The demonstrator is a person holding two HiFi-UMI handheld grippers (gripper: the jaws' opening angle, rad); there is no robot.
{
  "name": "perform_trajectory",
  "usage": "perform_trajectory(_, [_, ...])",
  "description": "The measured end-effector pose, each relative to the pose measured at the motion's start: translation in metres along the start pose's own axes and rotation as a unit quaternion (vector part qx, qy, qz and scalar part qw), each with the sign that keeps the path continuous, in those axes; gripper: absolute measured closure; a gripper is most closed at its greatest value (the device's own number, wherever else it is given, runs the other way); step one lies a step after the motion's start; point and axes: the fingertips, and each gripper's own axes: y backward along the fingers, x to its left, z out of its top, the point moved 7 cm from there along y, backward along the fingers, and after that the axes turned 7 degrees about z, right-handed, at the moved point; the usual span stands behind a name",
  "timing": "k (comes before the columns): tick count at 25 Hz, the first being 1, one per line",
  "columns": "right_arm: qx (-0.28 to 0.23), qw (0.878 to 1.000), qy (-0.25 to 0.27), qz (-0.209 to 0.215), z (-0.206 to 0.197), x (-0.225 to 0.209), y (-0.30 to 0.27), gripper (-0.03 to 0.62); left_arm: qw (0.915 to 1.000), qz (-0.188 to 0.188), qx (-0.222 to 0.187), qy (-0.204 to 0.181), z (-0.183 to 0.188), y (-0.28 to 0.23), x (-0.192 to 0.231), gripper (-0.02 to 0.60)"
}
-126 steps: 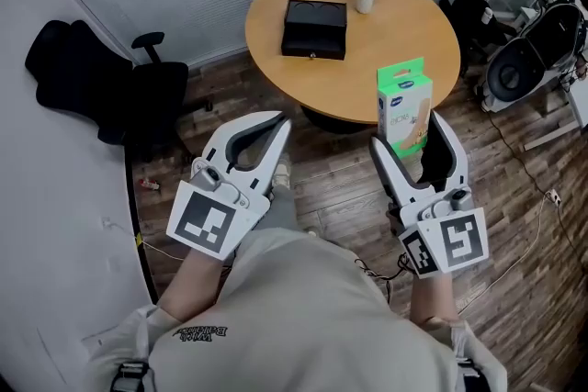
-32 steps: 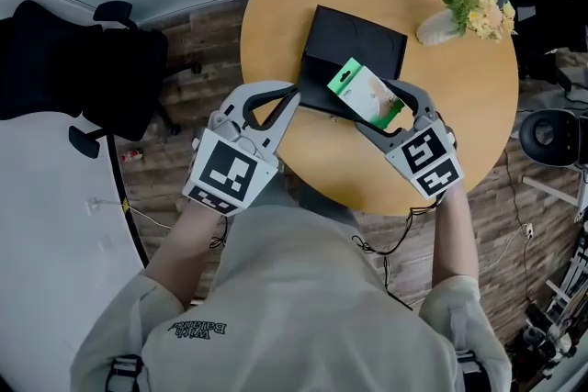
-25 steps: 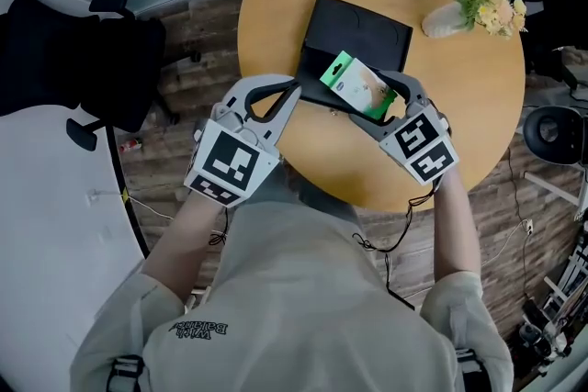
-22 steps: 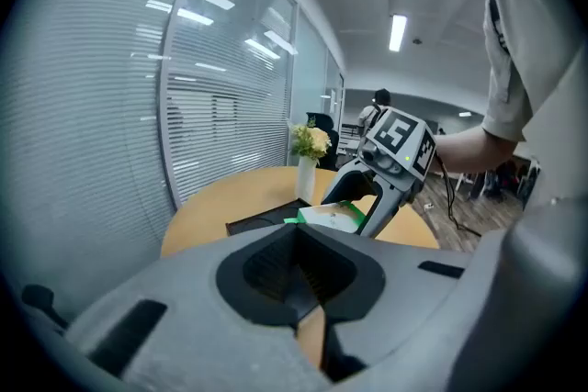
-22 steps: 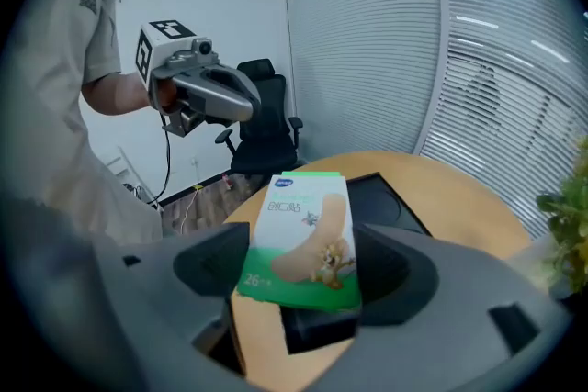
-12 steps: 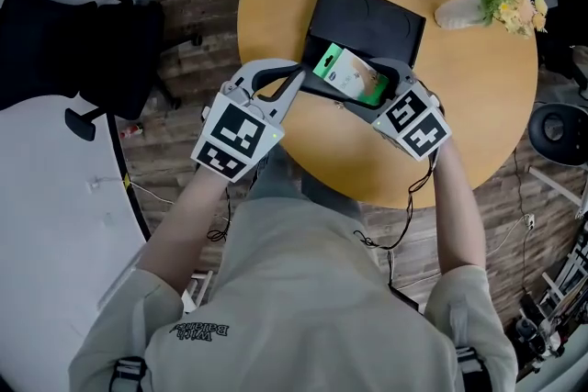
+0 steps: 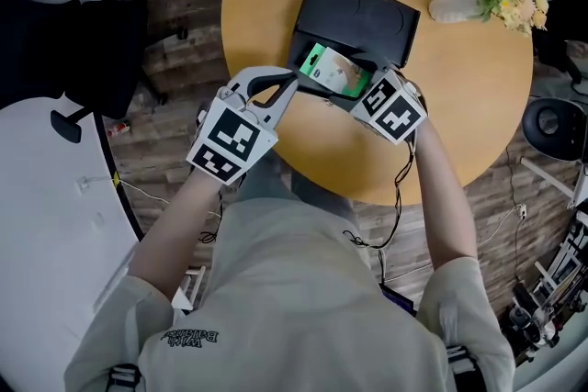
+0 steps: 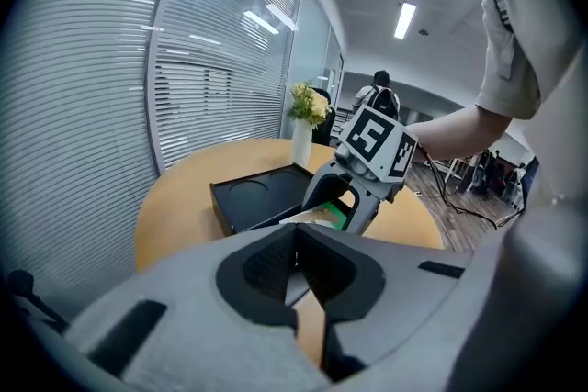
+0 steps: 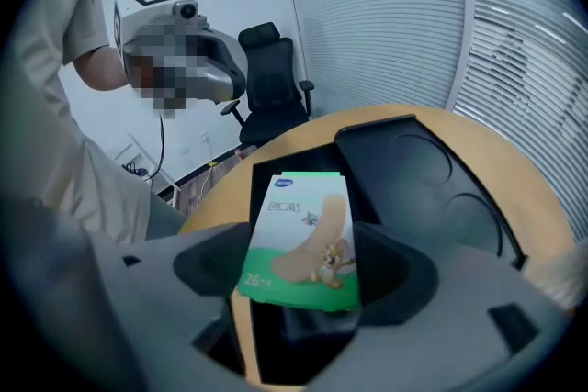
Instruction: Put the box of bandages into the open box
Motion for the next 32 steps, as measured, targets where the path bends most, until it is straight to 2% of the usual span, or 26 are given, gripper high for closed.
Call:
perform_trajectory(5, [0.018,1.0,-0.001,0.001,-0.005,-0.008,-0.014,0.238,0.9999,-0.006,-0.004,0.011,-0.005,-0.006,-0.001,0.558])
perform_trajectory(12, [0.033,0.999,-0.001,-0.005,-0.008,-0.014,-0.023,0.238,0.9999,-0.011,0.0,0.005,-0.012,-0.006,-0.002,0.559])
perform_trajectory(22, [0.04,0.998,0.035,-0.033,-0.009,-0.012,-0.031,0.238,0.9997,-0.019,-0.004,0.016,-0.016,-0.005,-0.003,0.56])
perform_trajectory(26, [0.024,0.999,-0.007,-0.027,-0.013,-0.01,-0.028,0.238,0.9994,-0.023,-0.003,0.024,-0.018,-0.004,-0.008,0.56])
perform_trajectory(32, [0.019,0.998,-0.009,-0.062,-0.011,-0.01,-0.017,0.238,0.9994,-0.029,0.009,0.016,-0.022,0.0,-0.015,0.56])
